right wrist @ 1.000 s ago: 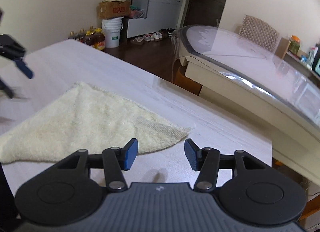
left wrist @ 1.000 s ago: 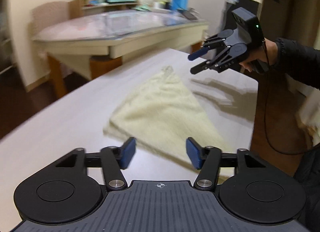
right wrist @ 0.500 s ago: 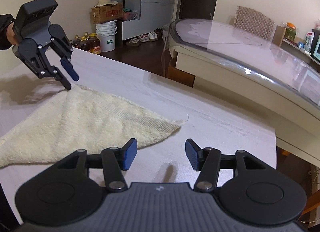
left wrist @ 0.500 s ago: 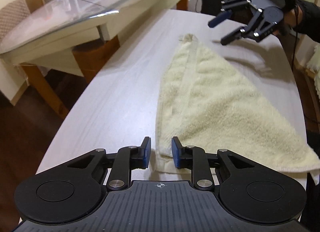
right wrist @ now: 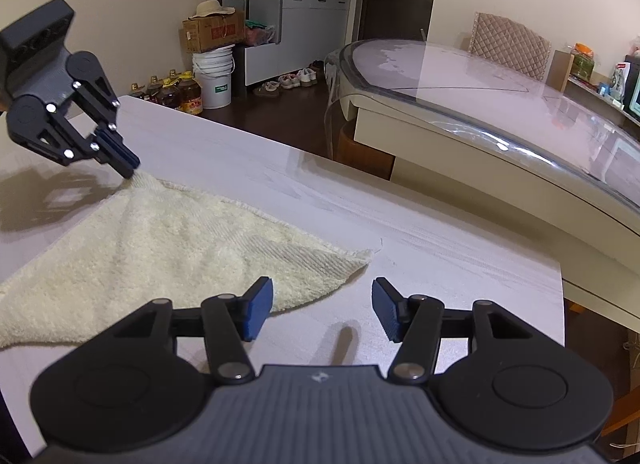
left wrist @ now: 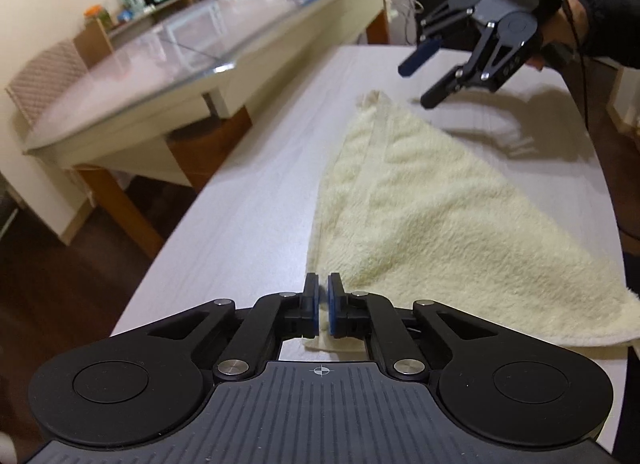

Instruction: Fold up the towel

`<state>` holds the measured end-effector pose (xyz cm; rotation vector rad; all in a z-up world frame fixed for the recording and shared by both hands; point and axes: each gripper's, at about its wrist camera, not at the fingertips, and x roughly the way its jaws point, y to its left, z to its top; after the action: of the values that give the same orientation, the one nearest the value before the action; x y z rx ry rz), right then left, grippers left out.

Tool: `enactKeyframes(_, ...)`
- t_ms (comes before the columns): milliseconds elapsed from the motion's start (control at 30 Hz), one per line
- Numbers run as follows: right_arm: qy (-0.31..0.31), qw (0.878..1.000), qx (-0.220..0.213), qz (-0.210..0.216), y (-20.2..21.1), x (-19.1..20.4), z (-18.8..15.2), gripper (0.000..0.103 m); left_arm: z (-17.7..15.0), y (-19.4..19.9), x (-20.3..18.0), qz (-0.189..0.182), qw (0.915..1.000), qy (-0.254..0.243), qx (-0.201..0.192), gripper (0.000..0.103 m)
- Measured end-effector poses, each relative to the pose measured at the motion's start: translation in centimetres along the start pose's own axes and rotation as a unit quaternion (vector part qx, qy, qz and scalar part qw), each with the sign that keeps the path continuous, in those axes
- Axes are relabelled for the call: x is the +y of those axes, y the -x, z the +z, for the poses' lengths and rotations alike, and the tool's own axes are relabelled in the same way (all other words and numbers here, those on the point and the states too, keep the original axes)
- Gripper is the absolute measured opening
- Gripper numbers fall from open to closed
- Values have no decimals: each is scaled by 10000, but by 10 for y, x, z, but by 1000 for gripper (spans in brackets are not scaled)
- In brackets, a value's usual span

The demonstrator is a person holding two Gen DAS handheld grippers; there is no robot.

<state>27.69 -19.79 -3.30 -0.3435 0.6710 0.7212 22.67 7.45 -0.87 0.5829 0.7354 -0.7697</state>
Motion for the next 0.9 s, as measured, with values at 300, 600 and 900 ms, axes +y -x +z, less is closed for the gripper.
enactKeyframes(300,-413,9989,-111,175,6,-8,-6,62,-17,2,0,283,9983,506,5,4)
enactKeyframes(600,-903,9943,-221,527,-11,-19,7,61,-8,31,-3,506,9955,626,-503,4)
enactKeyframes(900,-931,9947,-101,416,-38,-17,22,56,-29,11,0,445,9953,861,-17,4)
